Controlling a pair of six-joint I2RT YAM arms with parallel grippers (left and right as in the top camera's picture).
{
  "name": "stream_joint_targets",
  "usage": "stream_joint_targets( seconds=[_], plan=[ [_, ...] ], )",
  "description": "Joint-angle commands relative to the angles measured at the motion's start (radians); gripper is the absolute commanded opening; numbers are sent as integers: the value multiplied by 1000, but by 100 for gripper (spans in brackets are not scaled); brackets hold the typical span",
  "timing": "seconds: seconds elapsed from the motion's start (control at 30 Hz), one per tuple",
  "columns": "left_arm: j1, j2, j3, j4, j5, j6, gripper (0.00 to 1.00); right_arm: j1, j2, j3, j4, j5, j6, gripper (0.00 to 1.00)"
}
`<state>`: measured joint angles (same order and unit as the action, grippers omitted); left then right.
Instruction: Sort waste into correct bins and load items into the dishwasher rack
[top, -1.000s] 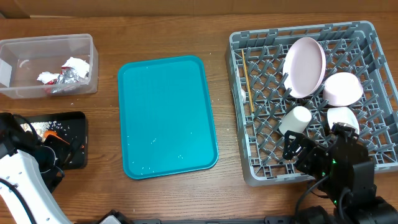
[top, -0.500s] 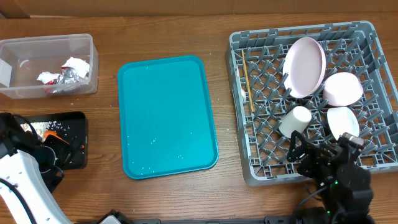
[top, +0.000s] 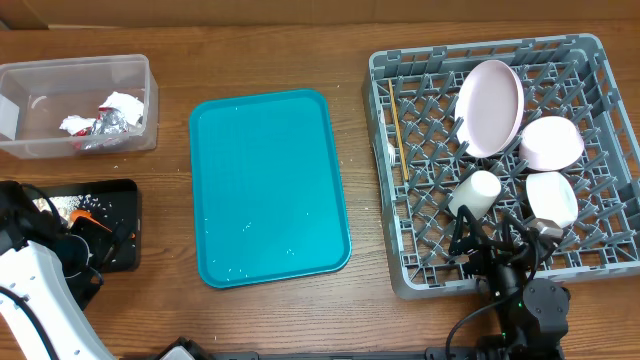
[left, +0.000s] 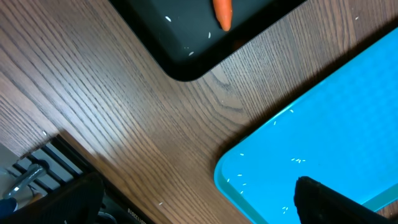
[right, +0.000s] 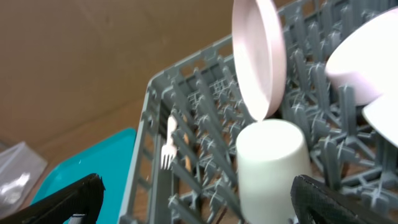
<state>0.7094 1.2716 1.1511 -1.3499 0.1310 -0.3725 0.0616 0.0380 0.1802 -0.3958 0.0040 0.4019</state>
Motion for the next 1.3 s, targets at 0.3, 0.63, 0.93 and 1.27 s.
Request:
stream_joint_targets(
  seconds=[0.3,0.63,0.93,1.27],
  plan=[
    [5,-17,17,1,7,-17,100,-46,-35,-115,225,-6,-165,100],
    [5,-17,17,1,7,-17,100,-46,-35,-173,366,-8,-279,100],
    [5,-17,17,1,7,-17,100,-46,-35,-172,320,-114,-507,100],
    [5,-17,17,1,7,-17,100,-46,-35,-172,314,-45,-383,100]
  ],
)
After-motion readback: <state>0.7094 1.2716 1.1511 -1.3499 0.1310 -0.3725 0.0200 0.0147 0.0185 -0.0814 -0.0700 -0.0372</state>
